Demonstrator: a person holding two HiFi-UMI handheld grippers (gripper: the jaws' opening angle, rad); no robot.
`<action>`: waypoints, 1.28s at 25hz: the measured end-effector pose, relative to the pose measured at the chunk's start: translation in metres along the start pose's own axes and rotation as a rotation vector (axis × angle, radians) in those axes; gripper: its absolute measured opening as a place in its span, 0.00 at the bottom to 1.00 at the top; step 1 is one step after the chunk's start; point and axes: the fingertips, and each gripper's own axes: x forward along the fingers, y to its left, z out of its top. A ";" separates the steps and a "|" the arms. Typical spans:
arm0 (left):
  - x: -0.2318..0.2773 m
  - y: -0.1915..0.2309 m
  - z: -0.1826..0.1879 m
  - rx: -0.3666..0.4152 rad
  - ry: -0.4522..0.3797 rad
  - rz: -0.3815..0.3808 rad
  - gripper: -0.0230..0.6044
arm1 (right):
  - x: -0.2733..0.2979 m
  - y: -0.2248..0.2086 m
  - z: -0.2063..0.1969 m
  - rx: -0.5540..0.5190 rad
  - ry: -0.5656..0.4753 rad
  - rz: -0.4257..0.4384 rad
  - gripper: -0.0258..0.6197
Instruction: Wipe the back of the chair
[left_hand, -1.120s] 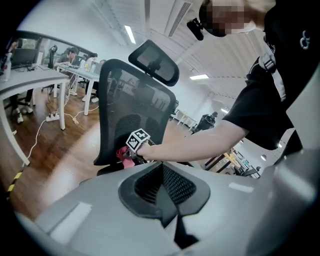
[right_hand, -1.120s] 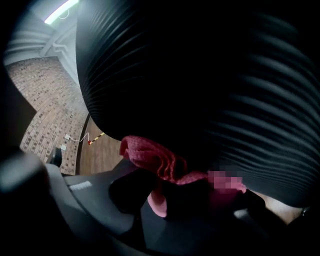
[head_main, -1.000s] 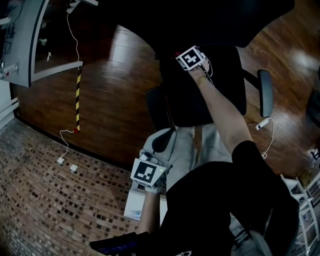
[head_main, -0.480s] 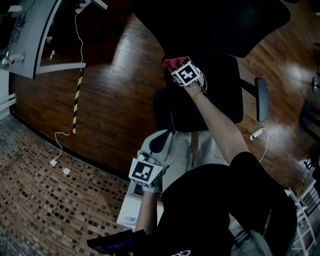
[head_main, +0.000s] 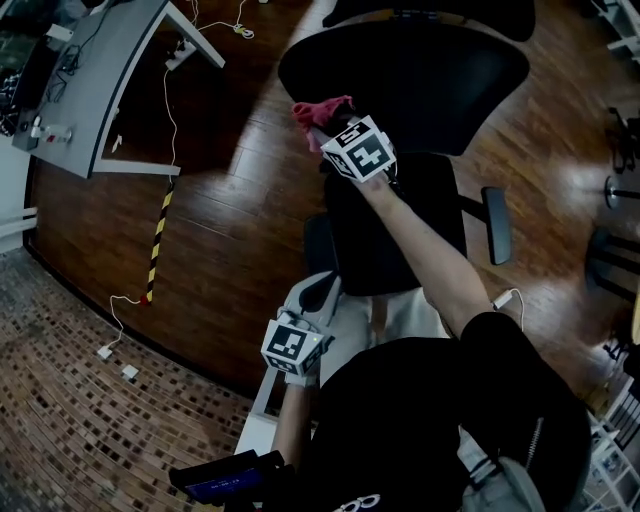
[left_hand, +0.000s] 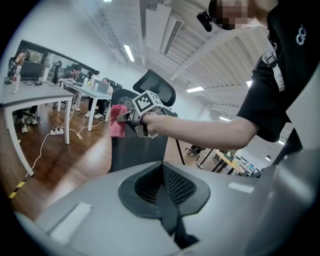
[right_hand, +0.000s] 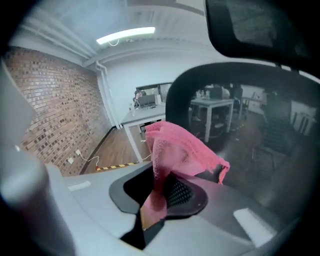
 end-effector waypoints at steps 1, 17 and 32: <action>-0.001 0.000 0.001 0.002 -0.001 0.001 0.02 | -0.006 0.000 0.019 -0.015 -0.025 -0.002 0.12; -0.019 0.003 0.030 0.039 -0.027 0.046 0.02 | -0.017 -0.012 0.132 -0.091 -0.122 -0.031 0.12; 0.024 -0.024 0.036 0.082 0.024 -0.033 0.02 | -0.075 -0.107 0.104 -0.006 -0.142 -0.144 0.12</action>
